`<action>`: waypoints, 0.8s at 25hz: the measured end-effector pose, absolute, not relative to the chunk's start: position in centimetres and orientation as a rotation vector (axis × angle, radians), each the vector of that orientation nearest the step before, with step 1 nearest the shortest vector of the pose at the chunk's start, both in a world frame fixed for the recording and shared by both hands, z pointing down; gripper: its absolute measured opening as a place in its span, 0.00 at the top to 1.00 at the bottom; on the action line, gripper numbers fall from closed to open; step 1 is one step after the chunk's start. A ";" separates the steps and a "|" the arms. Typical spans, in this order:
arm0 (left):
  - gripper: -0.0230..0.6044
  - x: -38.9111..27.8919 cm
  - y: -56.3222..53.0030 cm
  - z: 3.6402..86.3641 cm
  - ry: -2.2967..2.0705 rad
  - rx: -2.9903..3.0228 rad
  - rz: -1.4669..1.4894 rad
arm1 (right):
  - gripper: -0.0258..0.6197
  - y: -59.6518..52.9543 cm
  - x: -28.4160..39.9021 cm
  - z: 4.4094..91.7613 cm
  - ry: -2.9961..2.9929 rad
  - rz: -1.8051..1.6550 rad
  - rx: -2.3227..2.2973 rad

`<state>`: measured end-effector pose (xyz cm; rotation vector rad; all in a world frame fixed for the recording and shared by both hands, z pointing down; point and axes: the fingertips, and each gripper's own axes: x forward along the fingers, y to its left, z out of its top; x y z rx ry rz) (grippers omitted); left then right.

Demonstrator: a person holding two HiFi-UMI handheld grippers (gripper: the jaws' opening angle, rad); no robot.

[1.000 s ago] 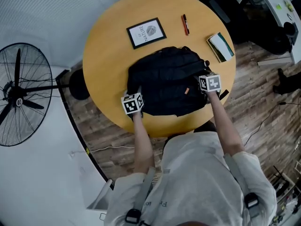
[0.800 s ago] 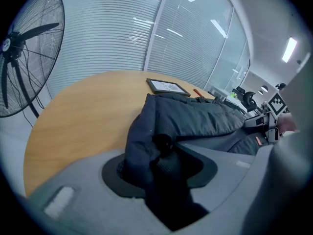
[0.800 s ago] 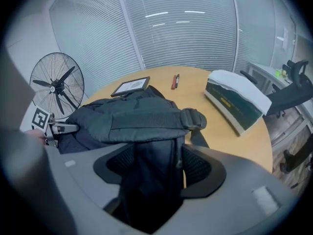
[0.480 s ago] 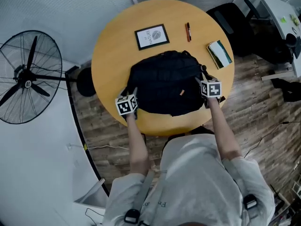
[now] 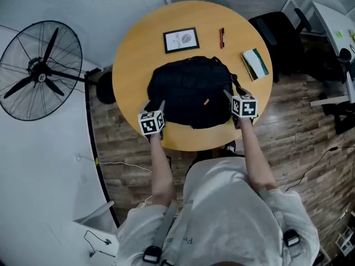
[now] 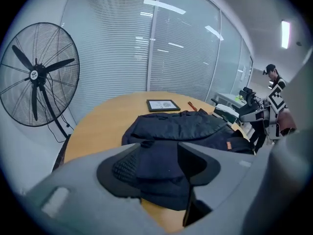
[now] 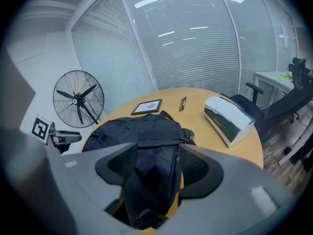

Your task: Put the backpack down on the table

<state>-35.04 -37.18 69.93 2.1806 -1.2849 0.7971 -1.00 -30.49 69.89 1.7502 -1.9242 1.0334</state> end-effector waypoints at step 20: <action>0.58 -23.7 -24.2 65.4 -1.261 2.239 0.627 | 0.53 -23.6 -6.5 65.5 -2.224 1.052 1.486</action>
